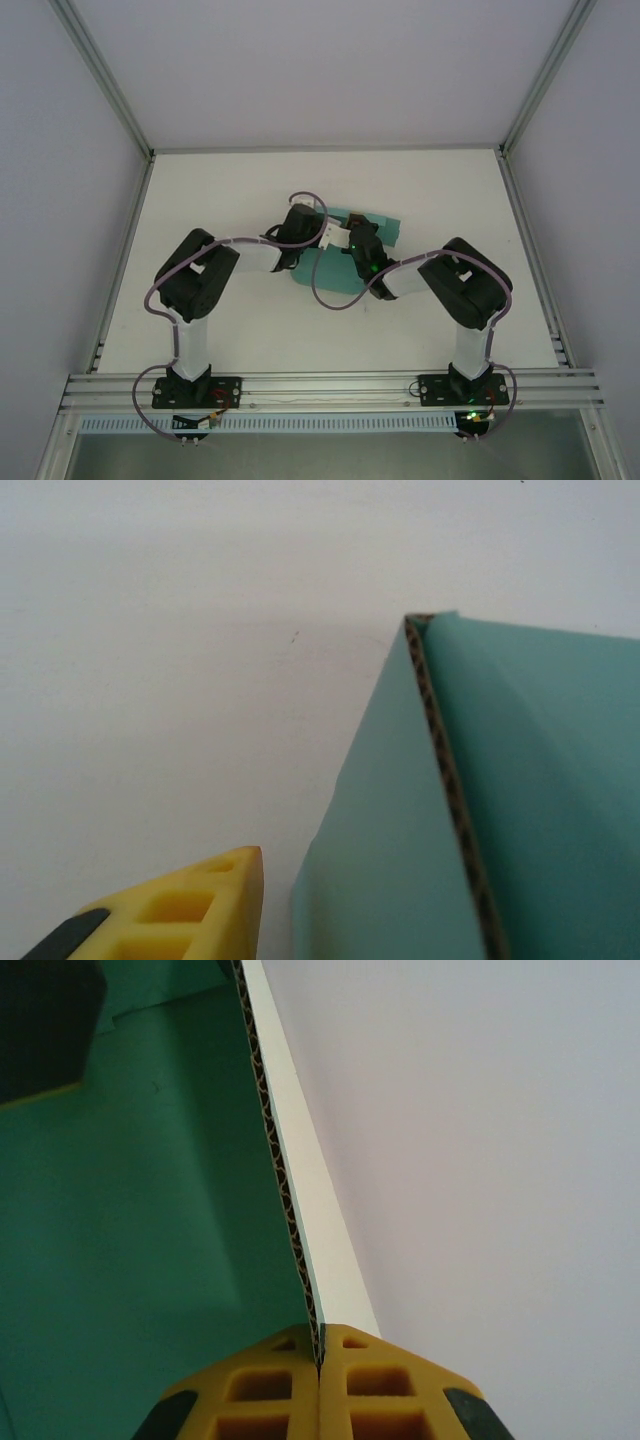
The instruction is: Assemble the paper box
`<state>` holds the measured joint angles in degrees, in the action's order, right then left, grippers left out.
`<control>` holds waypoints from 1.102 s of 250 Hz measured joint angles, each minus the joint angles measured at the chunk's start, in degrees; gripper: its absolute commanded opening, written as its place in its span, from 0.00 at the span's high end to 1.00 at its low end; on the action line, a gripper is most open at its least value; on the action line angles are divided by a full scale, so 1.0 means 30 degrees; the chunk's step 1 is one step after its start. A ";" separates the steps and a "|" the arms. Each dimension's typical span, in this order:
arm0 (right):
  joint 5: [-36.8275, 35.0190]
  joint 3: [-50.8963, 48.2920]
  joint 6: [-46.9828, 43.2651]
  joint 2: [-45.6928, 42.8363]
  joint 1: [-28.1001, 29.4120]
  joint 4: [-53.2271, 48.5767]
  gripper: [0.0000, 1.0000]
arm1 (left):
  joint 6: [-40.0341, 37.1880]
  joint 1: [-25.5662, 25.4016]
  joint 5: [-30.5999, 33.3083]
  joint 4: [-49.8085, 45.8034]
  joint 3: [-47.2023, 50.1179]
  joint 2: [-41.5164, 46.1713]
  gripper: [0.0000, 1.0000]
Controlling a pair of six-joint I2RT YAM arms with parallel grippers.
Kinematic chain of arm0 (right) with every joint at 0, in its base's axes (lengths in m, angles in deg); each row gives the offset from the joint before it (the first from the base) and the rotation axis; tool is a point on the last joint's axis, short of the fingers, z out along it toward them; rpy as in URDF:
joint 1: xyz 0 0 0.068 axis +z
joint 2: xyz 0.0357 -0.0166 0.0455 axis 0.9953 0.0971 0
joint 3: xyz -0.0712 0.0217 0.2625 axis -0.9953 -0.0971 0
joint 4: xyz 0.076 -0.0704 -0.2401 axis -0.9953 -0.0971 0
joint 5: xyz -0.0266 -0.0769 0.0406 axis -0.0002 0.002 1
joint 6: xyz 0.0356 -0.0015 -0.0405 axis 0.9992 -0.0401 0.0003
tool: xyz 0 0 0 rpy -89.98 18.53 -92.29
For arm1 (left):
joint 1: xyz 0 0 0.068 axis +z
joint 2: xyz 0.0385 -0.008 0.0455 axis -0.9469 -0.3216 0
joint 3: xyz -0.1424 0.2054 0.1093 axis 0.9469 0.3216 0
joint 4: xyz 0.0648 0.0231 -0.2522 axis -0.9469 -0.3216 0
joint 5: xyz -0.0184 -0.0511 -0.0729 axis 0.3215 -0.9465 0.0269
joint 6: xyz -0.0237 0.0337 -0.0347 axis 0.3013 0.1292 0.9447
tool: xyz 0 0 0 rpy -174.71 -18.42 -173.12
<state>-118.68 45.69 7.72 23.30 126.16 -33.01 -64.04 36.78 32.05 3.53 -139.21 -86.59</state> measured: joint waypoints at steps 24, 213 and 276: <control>0.0000 0.0000 0.0000 0.0022 0.0000 -0.0007 1.00 | -0.0015 0.0000 0.0044 -0.0503 0.0430 0.0663 0.63; -0.0306 0.0000 0.0073 0.0029 -0.0066 -0.0022 1.00 | -0.0889 -0.0036 -0.0648 -0.0663 -0.0809 -0.0255 1.00; -0.0182 0.0007 0.0612 -0.0255 -0.0131 -0.0554 1.00 | 0.0226 -0.0933 0.2273 -0.1960 -0.1821 -0.0743 1.00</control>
<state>-119.23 45.72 9.55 22.54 125.77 -34.67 -63.36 33.99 38.87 -2.35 -144.67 -88.82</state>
